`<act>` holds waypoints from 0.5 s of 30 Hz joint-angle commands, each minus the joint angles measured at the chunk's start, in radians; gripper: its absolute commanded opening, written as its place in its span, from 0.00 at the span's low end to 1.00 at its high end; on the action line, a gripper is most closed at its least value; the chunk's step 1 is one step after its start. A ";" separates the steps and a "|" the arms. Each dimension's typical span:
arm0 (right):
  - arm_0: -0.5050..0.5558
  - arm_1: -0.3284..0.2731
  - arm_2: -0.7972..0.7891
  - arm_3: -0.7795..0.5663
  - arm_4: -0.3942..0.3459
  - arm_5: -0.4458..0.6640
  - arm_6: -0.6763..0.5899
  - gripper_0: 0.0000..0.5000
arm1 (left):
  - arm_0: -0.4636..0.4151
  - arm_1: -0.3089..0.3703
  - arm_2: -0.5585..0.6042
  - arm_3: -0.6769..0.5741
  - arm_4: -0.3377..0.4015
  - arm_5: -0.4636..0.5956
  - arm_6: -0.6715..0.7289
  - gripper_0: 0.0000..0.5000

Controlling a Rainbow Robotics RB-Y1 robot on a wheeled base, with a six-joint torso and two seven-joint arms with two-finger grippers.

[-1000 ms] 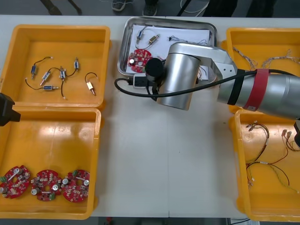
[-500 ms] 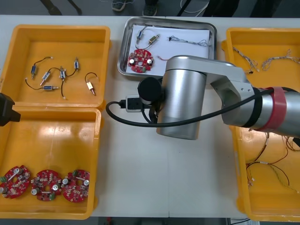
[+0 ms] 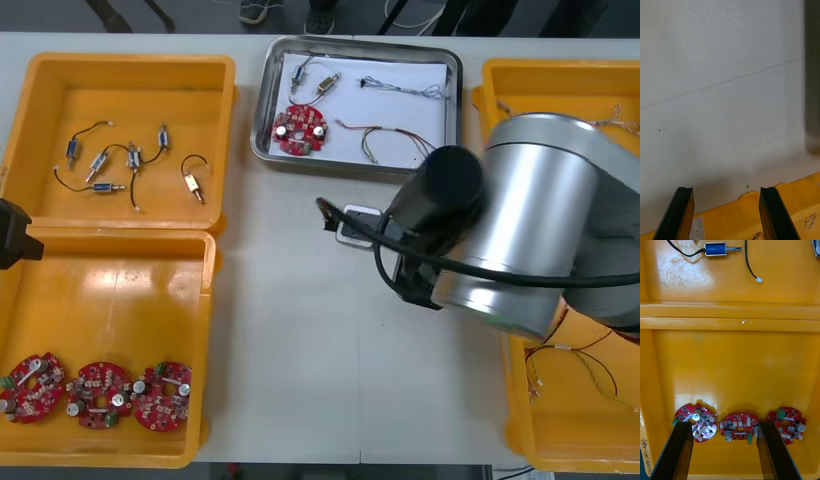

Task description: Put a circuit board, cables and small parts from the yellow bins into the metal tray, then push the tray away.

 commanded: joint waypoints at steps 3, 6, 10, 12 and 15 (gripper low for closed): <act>0.177 0.000 -0.293 -0.133 -0.070 0.006 -0.121 1.00 | 0.011 0.044 0.032 -0.023 -0.008 0.006 -0.005 1.00; 0.219 0.000 -0.374 -0.156 -0.113 0.006 -0.183 1.00 | 0.011 0.044 0.032 -0.023 -0.008 0.006 -0.005 1.00; 0.303 -0.014 -0.514 -0.182 -0.179 0.006 -0.275 1.00 | 0.011 0.044 0.032 -0.023 -0.008 0.006 -0.005 1.00; 0.341 -0.028 -0.588 -0.182 -0.221 0.006 -0.314 1.00 | 0.011 0.044 0.032 -0.023 -0.008 0.006 -0.005 1.00; 0.394 -0.049 -0.680 -0.182 -0.259 0.006 -0.369 1.00 | 0.011 0.044 0.032 -0.023 -0.008 0.006 -0.005 1.00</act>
